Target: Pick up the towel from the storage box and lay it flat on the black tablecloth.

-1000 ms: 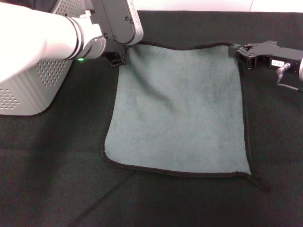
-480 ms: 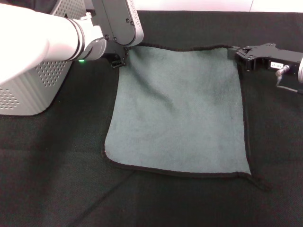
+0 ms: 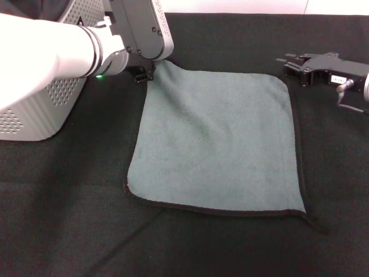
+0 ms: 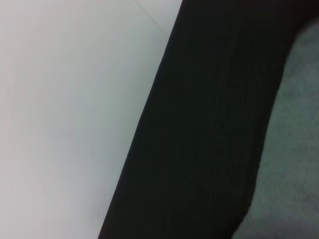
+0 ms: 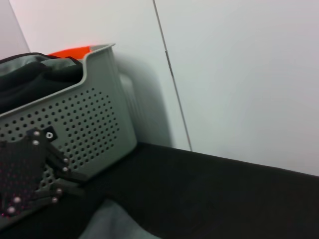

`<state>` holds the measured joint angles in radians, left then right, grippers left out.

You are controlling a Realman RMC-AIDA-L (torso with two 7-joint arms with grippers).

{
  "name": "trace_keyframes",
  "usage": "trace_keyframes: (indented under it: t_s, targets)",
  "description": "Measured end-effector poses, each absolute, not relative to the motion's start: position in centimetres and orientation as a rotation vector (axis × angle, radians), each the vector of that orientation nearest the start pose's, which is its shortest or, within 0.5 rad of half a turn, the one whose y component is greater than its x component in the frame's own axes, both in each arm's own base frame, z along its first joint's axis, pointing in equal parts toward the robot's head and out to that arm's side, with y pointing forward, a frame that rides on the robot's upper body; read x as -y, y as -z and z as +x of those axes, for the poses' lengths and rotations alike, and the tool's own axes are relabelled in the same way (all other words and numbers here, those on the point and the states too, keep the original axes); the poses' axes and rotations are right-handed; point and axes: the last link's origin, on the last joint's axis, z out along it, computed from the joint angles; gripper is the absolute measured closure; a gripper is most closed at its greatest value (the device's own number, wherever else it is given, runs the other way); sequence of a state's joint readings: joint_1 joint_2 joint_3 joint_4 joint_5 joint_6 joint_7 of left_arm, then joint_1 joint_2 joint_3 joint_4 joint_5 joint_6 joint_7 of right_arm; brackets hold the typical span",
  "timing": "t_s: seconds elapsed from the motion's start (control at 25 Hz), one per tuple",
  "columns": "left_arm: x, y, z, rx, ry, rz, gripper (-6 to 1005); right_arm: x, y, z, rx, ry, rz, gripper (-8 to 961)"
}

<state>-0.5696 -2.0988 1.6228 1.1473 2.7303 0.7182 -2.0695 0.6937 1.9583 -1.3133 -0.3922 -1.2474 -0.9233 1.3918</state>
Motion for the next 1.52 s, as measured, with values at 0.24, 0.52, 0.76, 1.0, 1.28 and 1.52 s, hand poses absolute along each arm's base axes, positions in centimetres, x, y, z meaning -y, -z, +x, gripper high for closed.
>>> trace_keyframes:
  t_s: [0.24, 0.52, 0.76, 1.0, 1.28, 1.52]
  targets:
    - [-41.8, 3.3, -18.1, -0.115, -0.38, -2.302, 806, -42.0, 1.2, 24.3, -0.789, -0.654, -2.341, 780]
    - [-41.0, 1.6, -16.0, -0.062, -0.228, -2.281, 631, -40.1, -1.0, 23.9, -0.75, -0.783, -2.39, 467]
    - [-37.9, -0.5, -12.9, -0.014, 0.099, -2.443, 486, -36.4, -2.2, 23.4, -0.616, -0.899, -2.635, 260]
    - [-33.5, -6.0, -13.0, 0.072, 0.768, -2.652, 423, -32.3, -1.5, 22.5, -0.492, -1.001, -2.818, 199]
    - [-29.8, -9.6, -19.3, -0.006, 1.099, -2.747, 417, -29.9, 0.4, 19.5, -0.339, -1.144, -2.885, 199]
    - [-26.9, -10.5, -25.8, 0.019, 1.034, -2.822, 417, -30.1, 3.2, 15.8, -0.224, -1.128, -2.986, 197]
